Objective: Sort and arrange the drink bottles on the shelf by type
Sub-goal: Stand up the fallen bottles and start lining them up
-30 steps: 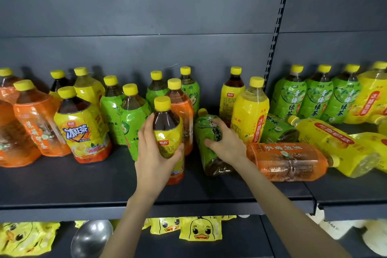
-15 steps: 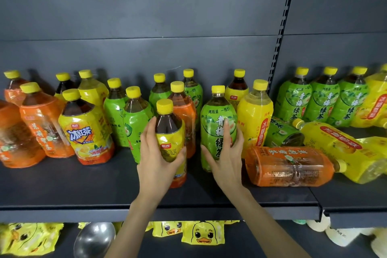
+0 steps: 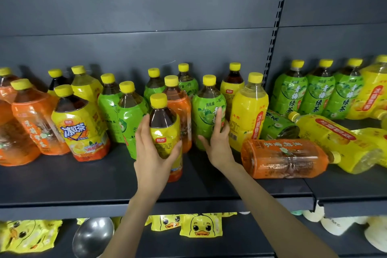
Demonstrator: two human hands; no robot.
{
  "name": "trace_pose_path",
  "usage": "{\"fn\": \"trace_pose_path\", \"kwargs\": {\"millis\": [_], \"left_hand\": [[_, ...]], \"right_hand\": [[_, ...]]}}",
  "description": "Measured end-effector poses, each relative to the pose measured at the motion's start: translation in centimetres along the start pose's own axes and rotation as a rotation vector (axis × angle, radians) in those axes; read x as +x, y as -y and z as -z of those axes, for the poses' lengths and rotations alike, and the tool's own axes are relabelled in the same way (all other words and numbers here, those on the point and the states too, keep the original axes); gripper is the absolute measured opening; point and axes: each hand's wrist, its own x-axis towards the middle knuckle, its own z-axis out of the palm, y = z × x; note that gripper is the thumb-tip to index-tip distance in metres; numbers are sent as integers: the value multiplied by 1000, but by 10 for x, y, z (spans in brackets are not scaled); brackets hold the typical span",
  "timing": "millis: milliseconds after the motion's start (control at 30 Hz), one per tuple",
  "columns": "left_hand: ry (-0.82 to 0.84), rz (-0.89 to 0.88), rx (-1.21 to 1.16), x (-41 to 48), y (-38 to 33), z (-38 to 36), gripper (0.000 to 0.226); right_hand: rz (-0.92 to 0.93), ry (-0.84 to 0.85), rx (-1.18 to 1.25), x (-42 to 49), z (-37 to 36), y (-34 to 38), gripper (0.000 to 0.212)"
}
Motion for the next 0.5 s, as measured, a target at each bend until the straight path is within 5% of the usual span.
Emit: {"fn": "trace_pose_path", "kwargs": {"millis": [133, 200, 333, 500], "left_hand": [[-38, 7, -43, -7, -5, -9, 92], [-58, 5, -53, -9, -8, -13, 91], [-88, 16, -76, -10, -13, -18, 89], [-107, 23, -62, -10, -15, -24, 92]], "right_hand": [[-18, 140, 176, -15, 21, 3, 100], [5, 164, 211, -27, 38, 7, 79], [158, -59, 188, -54, 73, 3, 33], [-93, -443, 51, -81, 100, -38, 35]]}}
